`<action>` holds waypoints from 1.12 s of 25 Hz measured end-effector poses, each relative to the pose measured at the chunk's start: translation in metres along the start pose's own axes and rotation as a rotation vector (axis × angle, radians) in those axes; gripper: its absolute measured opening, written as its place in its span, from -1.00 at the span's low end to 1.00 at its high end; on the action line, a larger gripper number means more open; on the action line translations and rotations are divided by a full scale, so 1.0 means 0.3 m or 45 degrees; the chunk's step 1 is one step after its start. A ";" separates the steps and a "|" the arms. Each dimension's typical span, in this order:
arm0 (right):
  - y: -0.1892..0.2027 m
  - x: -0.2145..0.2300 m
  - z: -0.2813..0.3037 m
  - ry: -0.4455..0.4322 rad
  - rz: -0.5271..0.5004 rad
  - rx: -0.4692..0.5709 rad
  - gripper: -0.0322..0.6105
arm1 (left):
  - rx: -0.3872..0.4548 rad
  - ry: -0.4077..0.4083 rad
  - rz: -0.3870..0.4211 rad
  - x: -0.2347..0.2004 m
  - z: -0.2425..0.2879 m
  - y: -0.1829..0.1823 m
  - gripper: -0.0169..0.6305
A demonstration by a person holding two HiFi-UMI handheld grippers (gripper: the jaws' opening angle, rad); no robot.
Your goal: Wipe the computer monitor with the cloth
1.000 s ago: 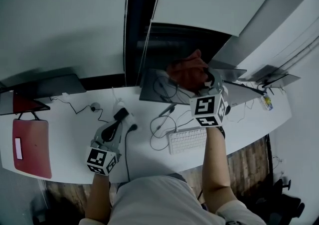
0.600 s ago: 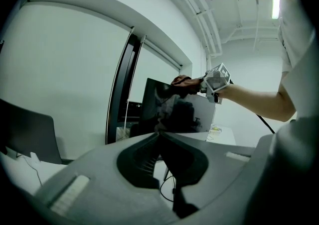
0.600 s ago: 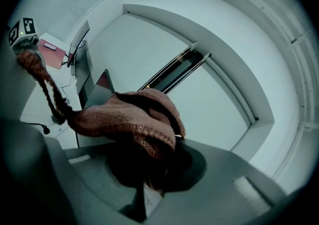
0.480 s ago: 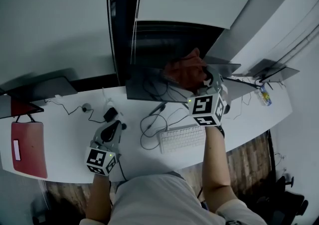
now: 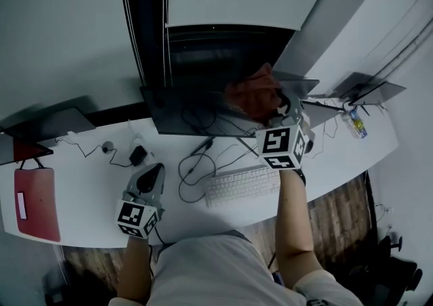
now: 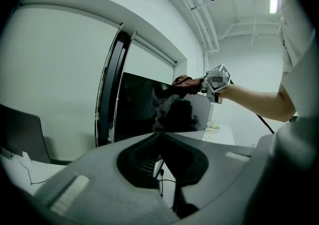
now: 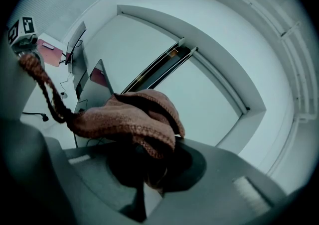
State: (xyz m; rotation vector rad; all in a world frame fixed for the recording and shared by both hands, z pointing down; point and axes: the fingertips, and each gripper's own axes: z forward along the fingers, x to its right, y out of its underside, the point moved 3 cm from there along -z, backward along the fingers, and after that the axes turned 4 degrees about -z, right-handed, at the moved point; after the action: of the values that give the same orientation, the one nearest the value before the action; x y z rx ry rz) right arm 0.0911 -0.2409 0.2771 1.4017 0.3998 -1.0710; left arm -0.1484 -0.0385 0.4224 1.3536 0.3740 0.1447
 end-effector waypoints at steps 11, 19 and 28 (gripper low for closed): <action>0.152 0.097 -0.054 0.005 0.042 0.002 -0.78 | 0.008 0.018 0.015 0.149 0.082 -0.001 -0.92; 0.270 0.165 -0.097 0.015 0.073 -0.006 -0.78 | -0.001 0.034 0.035 0.261 0.140 0.016 -0.92; 0.416 0.260 -0.129 0.026 0.100 -0.012 -0.78 | 0.013 0.051 0.050 0.396 0.225 0.026 -0.92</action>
State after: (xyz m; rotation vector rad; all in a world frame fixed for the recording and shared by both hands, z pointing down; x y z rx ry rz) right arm 0.2426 -0.2559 0.2822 1.4093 0.3616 -0.9907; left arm -0.0136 -0.0618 0.4199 1.3698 0.3824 0.2026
